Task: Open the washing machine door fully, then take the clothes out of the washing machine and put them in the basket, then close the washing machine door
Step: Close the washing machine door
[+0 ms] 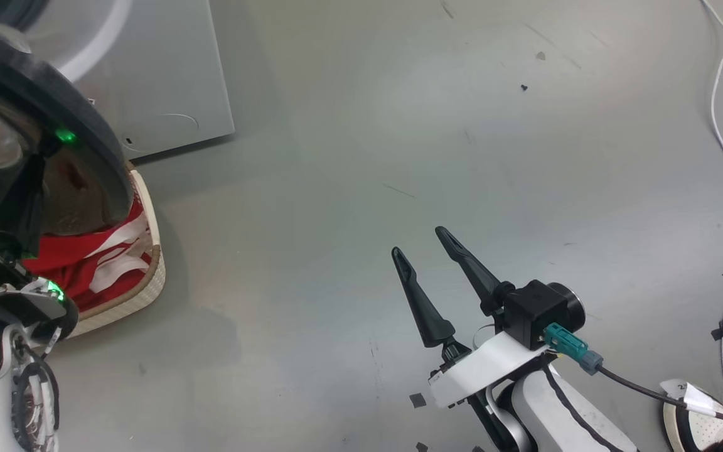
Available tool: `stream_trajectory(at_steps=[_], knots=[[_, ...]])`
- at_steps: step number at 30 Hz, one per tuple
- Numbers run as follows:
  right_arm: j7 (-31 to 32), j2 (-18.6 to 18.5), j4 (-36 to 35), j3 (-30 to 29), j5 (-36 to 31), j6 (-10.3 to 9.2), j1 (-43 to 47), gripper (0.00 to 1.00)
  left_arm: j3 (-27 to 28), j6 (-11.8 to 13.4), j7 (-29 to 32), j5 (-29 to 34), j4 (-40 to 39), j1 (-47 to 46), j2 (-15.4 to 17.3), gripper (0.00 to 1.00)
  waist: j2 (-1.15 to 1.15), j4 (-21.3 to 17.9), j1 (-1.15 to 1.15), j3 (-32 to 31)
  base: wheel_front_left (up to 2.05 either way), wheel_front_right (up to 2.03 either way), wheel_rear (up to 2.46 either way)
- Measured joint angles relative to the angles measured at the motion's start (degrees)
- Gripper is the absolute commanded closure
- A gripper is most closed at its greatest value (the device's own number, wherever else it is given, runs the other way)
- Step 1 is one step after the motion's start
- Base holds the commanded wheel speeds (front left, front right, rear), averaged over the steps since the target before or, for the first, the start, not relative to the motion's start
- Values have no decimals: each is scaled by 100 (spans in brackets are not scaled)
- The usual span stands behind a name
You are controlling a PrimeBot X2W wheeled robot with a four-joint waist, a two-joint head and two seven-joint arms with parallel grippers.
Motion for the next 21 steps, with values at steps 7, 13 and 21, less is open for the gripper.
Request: stream_trajectory(at_steps=[7,13,21], knots=[[0,5,-52,-112,-1,-67,2,0,-36,-11,-311,268,226,-275,-35,100,0,-160,0,71,0,0,0],[0,12,-74,-341,-33,-112,2,0,-216,-163,-322,269,457,-398,-116,100,0,-64,0,42,0,0,0],[0,13,-20,-619,-233,-144,5,0,-770,-468,-135,554,714,-367,-172,100,0,227,0,-96,0,0,0]])
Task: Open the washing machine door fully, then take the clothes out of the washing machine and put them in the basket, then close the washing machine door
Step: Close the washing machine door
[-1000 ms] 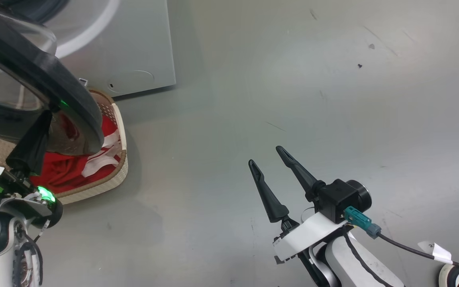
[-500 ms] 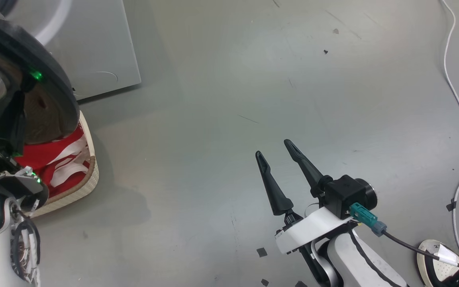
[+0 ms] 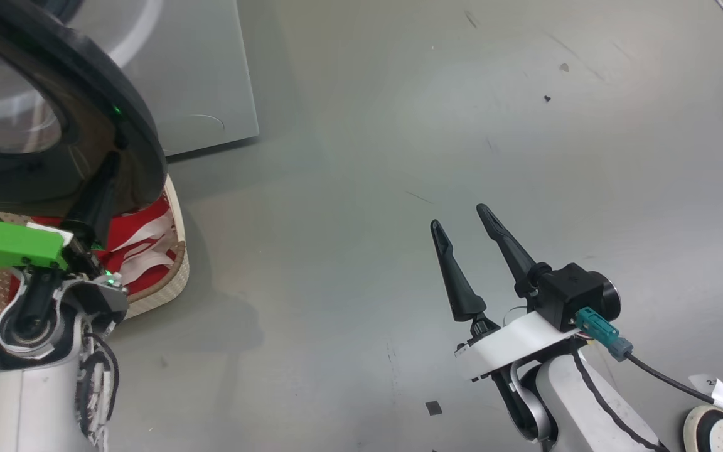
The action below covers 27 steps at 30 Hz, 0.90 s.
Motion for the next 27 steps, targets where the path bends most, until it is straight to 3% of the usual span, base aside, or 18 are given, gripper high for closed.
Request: stream_trajectory(at_steps=[5,13,19,27], knots=[[0,-10,42,-192,-57,3,4,0,-511,-270,221,513,103,291,51,100,0,248,0,-146,0,0,0],[-1,-192,90,-421,-152,56,99,0,-1339,-480,322,1786,90,853,572,100,0,691,0,-465,0,0,0],[-1,-286,96,-612,-152,56,255,0,-1560,-498,-9,2475,-79,1044,831,100,0,997,0,-679,0,0,0],[-1,-349,90,-790,-153,67,502,0,-1804,-500,-900,3645,-398,1284,1154,100,0,1504,0,-990,0,0,0]])
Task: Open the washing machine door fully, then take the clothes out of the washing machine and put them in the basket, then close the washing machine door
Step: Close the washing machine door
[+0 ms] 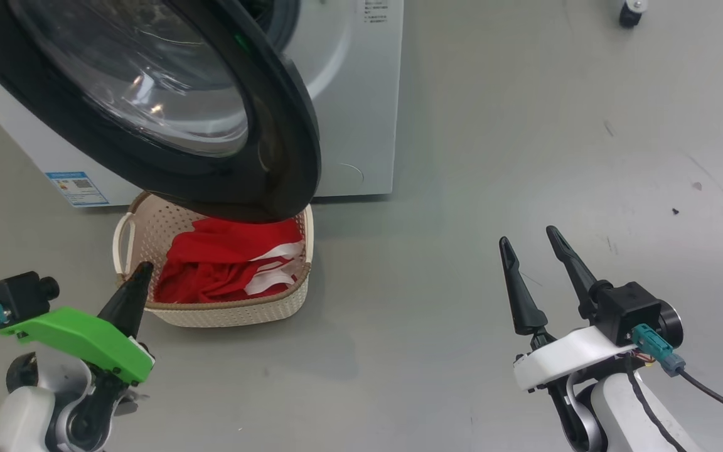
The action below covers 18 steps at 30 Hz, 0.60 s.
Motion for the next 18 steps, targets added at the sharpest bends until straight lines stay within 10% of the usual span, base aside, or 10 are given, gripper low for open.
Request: stream_trajectory(at_steps=[18], knots=[[0,93,-56,11,-40,179,305,0,19,-15,-2274,1695,-299,932,323,100,0,618,0,-501,0,0,0]])
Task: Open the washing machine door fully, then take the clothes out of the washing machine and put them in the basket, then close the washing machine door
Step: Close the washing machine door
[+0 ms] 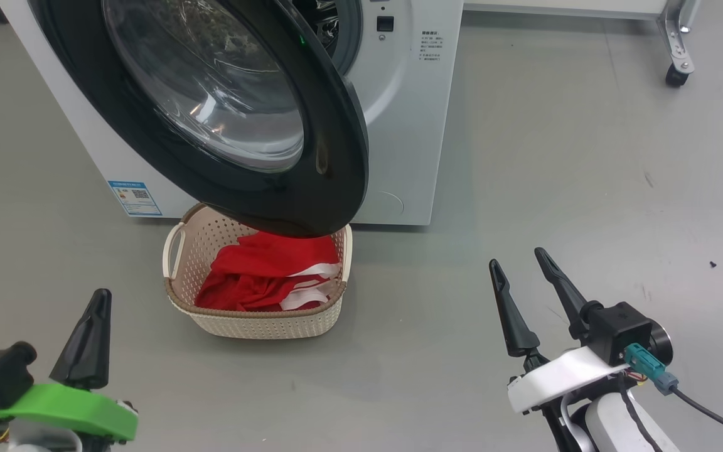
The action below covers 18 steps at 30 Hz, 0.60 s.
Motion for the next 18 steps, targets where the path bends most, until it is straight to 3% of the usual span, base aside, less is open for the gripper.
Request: stream_trajectory(at_steps=[3,4,5,6,18], knots=[[-1,14,-12,-13,-8,7,16,0,37,30,-261,119,-9,91,-33,100,0,7,0,26,0,0,0],[-1,25,-13,-22,-8,7,17,0,66,52,-290,119,-11,104,-65,64,0,8,0,29,0,0,0],[-1,33,-15,-27,-9,7,21,0,74,73,-290,122,-13,116,-85,9,0,9,0,32,0,0,0],[-1,35,-15,-31,-13,9,26,0,70,77,-290,147,-13,136,-91,0,0,8,0,36,0,0,0],[-1,81,-40,-120,-107,12,53,0,32,127,-290,590,-37,232,-176,0,0,-43,0,66,0,0,0]])
